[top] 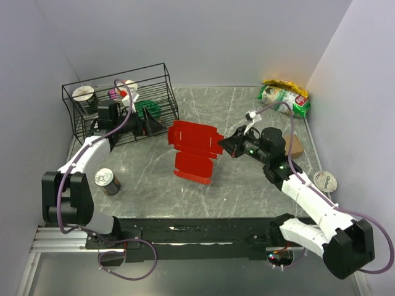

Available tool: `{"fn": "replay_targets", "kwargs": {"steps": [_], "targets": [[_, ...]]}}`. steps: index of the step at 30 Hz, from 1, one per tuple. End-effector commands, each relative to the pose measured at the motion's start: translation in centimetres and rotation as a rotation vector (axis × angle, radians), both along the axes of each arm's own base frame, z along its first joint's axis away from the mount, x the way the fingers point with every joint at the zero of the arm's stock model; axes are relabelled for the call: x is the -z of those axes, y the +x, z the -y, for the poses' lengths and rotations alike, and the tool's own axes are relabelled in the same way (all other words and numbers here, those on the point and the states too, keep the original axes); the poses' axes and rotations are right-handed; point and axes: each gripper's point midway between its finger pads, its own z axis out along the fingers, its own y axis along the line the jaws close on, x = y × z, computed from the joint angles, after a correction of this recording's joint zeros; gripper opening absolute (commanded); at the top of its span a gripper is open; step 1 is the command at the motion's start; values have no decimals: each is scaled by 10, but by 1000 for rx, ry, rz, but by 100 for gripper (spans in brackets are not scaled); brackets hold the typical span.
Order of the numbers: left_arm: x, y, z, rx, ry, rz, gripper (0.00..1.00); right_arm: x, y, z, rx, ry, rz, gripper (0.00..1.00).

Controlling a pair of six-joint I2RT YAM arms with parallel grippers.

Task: Fold the paper box
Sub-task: Pick up the paper box from the center of the board, then fold the paper box at the center of the board.

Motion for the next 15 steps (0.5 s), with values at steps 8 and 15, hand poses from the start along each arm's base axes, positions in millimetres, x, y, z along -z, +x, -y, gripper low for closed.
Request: {"fn": "replay_targets", "kwargs": {"steps": [8,15], "targets": [[-18,-31,49,256,-76,95,98,-26,-19,7,-75,0,70,0],[-12,-33,51,272,-43,70,97,-27,-18,9,-54,16,64,0]]}}
